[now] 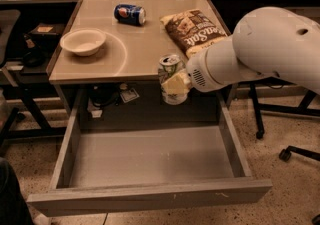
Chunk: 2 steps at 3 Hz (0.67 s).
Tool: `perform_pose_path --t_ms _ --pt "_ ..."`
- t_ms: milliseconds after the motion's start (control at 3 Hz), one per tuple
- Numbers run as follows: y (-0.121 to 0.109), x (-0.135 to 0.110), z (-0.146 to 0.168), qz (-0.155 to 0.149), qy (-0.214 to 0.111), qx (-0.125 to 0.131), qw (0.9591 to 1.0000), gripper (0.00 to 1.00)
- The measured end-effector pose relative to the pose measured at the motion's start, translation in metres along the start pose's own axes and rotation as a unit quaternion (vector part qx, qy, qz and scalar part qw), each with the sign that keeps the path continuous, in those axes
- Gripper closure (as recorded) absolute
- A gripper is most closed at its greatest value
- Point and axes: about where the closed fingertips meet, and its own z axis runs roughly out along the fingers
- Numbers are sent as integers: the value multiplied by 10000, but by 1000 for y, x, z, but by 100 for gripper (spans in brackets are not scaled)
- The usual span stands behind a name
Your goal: Place 7up can into top drawer
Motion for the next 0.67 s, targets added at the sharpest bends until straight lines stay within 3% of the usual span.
perform_pose_path --t_ms 333,667 --pt "0 0 0 0 0 0 10000 100" --pt "12 30 13 252 143 -55 9996 100"
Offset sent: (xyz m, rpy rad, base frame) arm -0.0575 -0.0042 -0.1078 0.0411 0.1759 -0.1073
